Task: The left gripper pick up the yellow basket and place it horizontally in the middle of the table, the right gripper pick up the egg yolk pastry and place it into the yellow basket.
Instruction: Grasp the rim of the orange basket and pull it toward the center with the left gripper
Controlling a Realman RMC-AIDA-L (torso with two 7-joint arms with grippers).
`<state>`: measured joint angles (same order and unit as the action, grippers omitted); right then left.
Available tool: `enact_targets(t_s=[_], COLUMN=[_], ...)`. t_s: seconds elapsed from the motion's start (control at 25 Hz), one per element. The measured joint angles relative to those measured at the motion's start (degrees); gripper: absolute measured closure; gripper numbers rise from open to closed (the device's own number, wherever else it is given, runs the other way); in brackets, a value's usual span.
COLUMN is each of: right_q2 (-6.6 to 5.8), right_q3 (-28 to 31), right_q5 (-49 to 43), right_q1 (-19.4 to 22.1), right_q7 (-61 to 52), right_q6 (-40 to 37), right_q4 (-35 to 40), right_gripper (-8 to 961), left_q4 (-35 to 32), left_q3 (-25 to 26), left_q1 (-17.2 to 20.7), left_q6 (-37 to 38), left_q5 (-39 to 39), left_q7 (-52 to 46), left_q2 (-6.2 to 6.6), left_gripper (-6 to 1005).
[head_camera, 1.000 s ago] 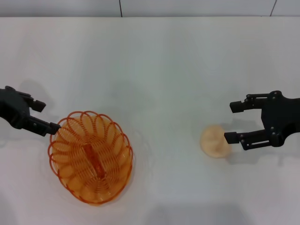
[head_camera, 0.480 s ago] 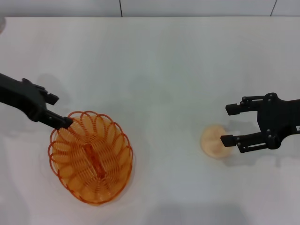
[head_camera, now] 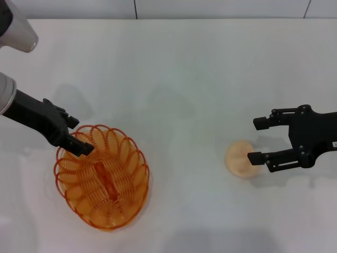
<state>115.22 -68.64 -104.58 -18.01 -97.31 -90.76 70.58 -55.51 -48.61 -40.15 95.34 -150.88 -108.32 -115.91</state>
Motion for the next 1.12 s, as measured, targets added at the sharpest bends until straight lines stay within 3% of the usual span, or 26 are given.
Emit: enact_targets(t_s=[0.48,0.68,1.12], right_q2=[0.0,0.0,0.0], right_q3=[-0.18,-0.26,-0.26], right_q5=[-0.01,0.01,0.31], right_q1=[0.38,0.28,0.51], right_q7=[-0.15,-0.15,-0.15], right_q6=[-0.2,-0.32,-0.42], right_q4=[-0.37,-0.67,-0.71], right_gripper=[153,153,153], left_q4=[0.15,0.23,2.3], left_q3=[-0.08,-0.14,-0.94], left_q1=[-1.15,-1.4,-1.87], left_q6=[0.02,-0.01,-1.38], left_q5=[-4.03,-4.1,-5.46], left_q7=[-3.46,-3.86,-4.31], left_q2=[-0.15,-0.43,-0.71], left_gripper=[114,175,544])
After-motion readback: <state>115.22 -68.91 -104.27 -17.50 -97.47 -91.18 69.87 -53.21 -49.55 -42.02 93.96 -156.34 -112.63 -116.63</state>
